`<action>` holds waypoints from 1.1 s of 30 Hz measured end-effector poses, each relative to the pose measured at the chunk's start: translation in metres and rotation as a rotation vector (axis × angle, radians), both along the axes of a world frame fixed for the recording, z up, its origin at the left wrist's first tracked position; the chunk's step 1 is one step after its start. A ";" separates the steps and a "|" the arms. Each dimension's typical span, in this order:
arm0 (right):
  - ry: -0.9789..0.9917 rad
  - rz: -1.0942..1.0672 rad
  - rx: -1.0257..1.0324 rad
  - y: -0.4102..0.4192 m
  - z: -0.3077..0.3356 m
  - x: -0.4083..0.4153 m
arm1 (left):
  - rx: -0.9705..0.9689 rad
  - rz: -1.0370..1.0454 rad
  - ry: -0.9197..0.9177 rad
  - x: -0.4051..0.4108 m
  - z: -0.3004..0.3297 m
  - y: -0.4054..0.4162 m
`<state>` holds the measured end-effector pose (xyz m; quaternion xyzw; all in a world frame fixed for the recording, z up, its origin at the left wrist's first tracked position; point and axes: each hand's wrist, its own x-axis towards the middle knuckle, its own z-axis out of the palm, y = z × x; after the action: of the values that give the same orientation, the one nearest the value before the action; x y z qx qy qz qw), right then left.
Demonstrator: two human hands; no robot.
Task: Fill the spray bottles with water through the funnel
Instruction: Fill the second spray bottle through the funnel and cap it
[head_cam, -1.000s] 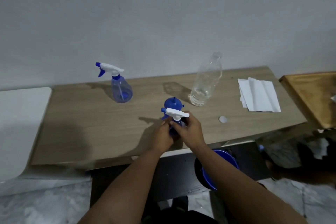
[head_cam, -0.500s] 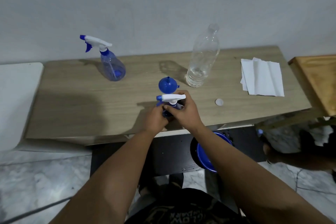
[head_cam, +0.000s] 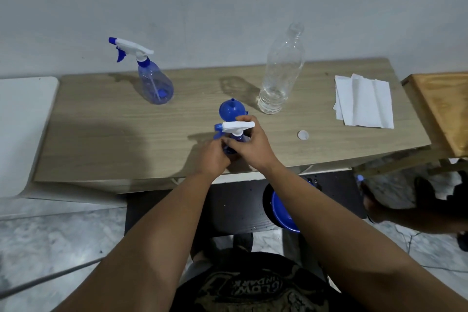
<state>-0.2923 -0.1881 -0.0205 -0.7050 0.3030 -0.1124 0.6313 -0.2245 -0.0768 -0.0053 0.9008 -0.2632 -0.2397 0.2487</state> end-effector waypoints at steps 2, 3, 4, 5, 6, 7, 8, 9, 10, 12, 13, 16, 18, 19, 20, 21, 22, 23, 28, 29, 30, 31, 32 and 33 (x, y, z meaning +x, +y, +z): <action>-0.017 -0.016 -0.006 0.001 0.000 -0.001 | -0.019 -0.014 0.002 -0.001 0.001 0.000; -0.019 -0.012 -0.017 0.001 0.000 -0.001 | -0.028 -0.026 0.001 -0.002 0.001 -0.001; -0.017 -0.016 -0.020 0.001 -0.001 -0.001 | -0.023 -0.026 0.005 -0.002 0.001 -0.001; -0.013 -0.026 -0.009 0.001 0.001 -0.001 | -0.013 -0.019 0.006 -0.002 0.000 -0.001; -0.016 -0.044 0.012 0.001 0.001 -0.001 | 0.004 -0.005 0.008 -0.001 -0.002 -0.001; -0.016 -0.056 0.021 0.001 0.000 -0.001 | 0.017 0.004 0.002 0.000 -0.004 -0.001; -0.019 -0.065 0.019 0.001 -0.001 -0.001 | 0.023 0.002 -0.001 0.000 -0.005 -0.001; -0.014 -0.060 0.010 0.002 -0.001 -0.002 | 0.015 -0.011 -0.004 0.000 -0.007 -0.001; -0.007 -0.051 0.005 0.004 -0.002 -0.002 | 0.006 -0.025 -0.005 -0.001 -0.006 0.000; 0.000 -0.059 0.026 0.008 0.001 -0.002 | 0.009 -0.037 -0.011 -0.001 -0.007 0.001; -0.001 -0.074 0.032 0.009 0.001 -0.002 | 0.026 -0.030 -0.013 0.000 -0.008 0.001; -0.003 -0.079 0.033 0.007 0.000 -0.002 | 0.051 -0.024 -0.013 0.001 -0.009 0.000; 0.000 -0.051 0.044 0.007 0.002 -0.002 | 0.032 -0.043 -0.016 0.001 -0.010 0.001; -0.007 -0.047 0.055 0.008 0.002 -0.003 | 0.031 -0.045 -0.018 0.001 -0.011 0.001; -0.011 -0.055 0.060 0.008 0.002 -0.004 | 0.038 -0.039 -0.020 0.001 -0.010 0.001; -0.018 -0.064 0.056 0.008 0.002 -0.005 | 0.048 -0.024 -0.019 0.001 -0.011 0.000; -0.019 -0.070 0.044 0.008 0.003 -0.006 | 0.052 -0.016 -0.016 0.001 -0.009 0.000; -0.025 -0.072 0.031 0.008 0.004 -0.007 | 0.054 -0.015 -0.007 0.001 -0.011 -0.001; -0.130 -0.101 -0.056 0.005 0.026 0.002 | -0.041 -0.065 0.066 0.004 -0.007 0.001; -0.154 -0.104 -0.073 0.003 0.034 0.007 | -0.081 -0.060 0.090 0.004 -0.007 0.002; -0.179 -0.113 -0.086 0.000 0.042 0.012 | -0.120 -0.046 0.114 0.005 -0.005 0.002; -0.205 -0.131 -0.080 -0.004 0.052 0.016 | -0.125 -0.030 0.133 0.005 -0.006 0.002; -0.229 -0.155 -0.059 -0.009 0.062 0.020 | -0.108 -0.025 0.134 0.005 -0.003 0.002; -0.251 -0.180 -0.051 -0.015 0.069 0.024 | -0.068 -0.033 0.110 0.006 -0.004 0.002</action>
<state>-0.2685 -0.2034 0.0486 -0.6712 0.2810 -0.2634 0.6334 -0.2185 -0.0750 -0.0095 0.8728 -0.2719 -0.2839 0.2894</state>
